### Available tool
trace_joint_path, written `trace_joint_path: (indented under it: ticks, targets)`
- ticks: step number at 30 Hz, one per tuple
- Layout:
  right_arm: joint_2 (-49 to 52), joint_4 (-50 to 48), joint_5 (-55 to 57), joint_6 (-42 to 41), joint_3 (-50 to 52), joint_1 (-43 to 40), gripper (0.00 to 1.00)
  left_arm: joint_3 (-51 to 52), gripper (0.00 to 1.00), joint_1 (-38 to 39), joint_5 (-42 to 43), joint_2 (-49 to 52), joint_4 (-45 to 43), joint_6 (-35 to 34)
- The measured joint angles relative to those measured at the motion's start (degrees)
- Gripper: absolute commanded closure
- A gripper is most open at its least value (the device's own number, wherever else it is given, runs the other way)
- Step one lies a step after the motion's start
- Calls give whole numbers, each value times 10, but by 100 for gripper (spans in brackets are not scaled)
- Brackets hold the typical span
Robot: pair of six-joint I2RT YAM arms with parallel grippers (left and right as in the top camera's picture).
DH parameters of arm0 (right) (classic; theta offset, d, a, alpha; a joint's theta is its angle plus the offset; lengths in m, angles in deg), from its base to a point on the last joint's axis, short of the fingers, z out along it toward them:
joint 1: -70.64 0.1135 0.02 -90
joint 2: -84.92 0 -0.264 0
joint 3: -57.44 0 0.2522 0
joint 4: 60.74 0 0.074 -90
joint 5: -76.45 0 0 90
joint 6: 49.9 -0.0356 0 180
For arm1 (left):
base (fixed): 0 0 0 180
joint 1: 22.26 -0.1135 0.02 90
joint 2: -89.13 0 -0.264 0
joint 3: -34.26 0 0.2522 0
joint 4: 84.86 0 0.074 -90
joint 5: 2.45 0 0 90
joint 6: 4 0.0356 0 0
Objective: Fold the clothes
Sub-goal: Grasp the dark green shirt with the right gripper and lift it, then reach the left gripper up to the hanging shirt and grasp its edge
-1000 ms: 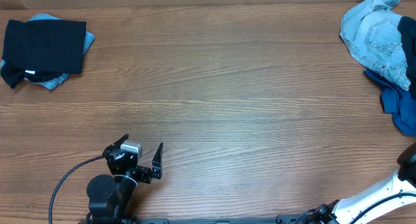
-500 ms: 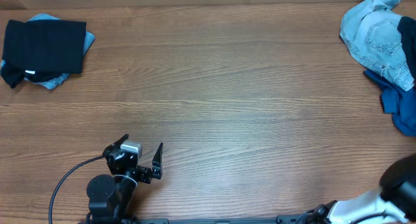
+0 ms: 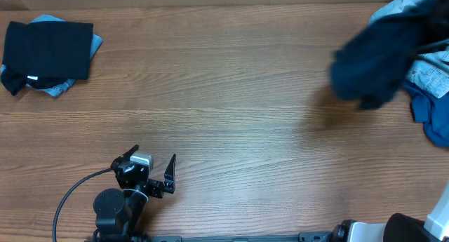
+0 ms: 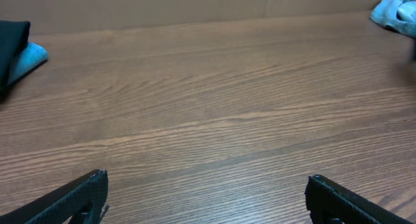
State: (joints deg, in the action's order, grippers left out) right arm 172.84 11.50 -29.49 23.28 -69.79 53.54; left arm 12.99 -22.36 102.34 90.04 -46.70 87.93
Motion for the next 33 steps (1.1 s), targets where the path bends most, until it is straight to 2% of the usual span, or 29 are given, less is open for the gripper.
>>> trace_joint_path:
  ticks: [6, 15, 22, 25, 33]
  targets:
    - [0, 32, -30, 21, 0, 133, 96, 0, 0, 0, 0, 0, 0, 0]
    - [0, 33, -46, 58, 0, 276, 96, 0, 0, 0, 0, 0, -1, 0]
    - [0, 40, -110, 92, 0, 322, 96, 1, 0, 0, 37, 0, -24, -11]
    - [0, 37, -148, 98, 0, 334, 96, 1, 0, 0, 70, 0, -55, -47]
    - [0, 37, -198, 105, 0, 334, 96, -14, 0, 0, 97, 4, -48, -147]
